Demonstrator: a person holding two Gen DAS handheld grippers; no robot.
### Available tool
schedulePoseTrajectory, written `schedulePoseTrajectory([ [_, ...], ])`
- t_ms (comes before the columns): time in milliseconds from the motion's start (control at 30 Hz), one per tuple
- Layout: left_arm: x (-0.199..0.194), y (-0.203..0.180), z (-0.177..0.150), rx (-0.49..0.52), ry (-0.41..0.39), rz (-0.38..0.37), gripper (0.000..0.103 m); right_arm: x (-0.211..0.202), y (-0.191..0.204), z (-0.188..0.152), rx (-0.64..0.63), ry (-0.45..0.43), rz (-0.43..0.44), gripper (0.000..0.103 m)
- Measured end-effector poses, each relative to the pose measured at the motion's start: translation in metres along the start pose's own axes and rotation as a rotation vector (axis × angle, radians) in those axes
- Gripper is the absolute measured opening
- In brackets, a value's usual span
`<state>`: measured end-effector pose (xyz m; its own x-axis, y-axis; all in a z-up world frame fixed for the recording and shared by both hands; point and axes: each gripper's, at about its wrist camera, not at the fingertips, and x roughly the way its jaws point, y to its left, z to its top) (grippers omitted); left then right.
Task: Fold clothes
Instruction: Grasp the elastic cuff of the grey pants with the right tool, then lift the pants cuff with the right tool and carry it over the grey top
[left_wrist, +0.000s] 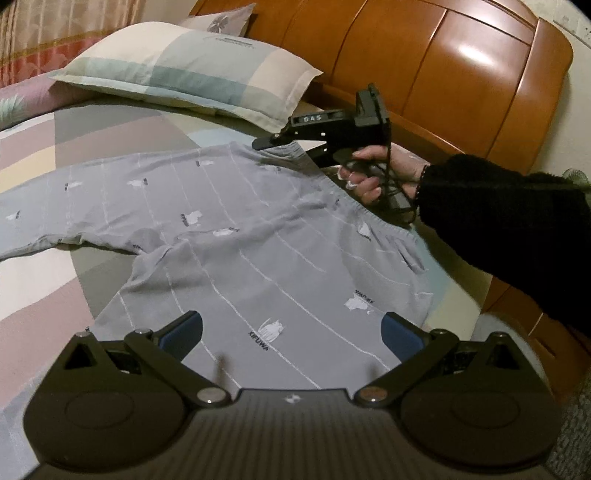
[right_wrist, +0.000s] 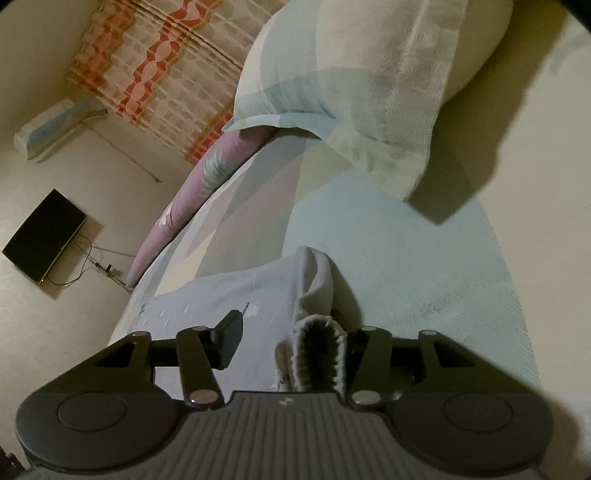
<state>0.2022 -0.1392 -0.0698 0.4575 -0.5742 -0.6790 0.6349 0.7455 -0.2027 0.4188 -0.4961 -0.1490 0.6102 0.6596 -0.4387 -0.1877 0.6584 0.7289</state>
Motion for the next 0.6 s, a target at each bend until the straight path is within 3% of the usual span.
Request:
schedulePoseTrajectory([
  [167, 0.0, 0.003, -0.002, -0.003, 0.007, 0.004, 0.102, 0.002, -0.001, 0.003, -0.001, 0.028, -0.027, 0.046],
  [200, 0.0, 0.003, -0.002, -0.003, 0.01, 0.008, 0.102, 0.002, -0.001, 0.003, -0.002, 0.034, -0.032, 0.041],
  [267, 0.001, 0.003, -0.002, 0.0, 0.014, 0.017, 0.102, 0.003, -0.001, 0.004, -0.002, 0.045, -0.043, 0.015],
  [300, 0.0, 0.003, -0.002, -0.001, 0.012, 0.015, 0.102, 0.004, -0.001, 0.005, -0.003, 0.051, -0.049, 0.011],
  [467, -0.004, 0.002, -0.004, 0.011, 0.017, 0.013, 0.102, 0.006, -0.001, 0.008, -0.006, 0.083, -0.076, 0.011],
  [533, -0.001, 0.003, -0.005, 0.012, 0.031, 0.026, 0.102, 0.009, -0.002, 0.013, 0.007, 0.106, -0.066, 0.018],
  [600, 0.001, 0.005, -0.006, 0.004, 0.031, 0.024, 0.102, 0.01, -0.004, 0.013, 0.015, 0.106, -0.029, 0.032],
])
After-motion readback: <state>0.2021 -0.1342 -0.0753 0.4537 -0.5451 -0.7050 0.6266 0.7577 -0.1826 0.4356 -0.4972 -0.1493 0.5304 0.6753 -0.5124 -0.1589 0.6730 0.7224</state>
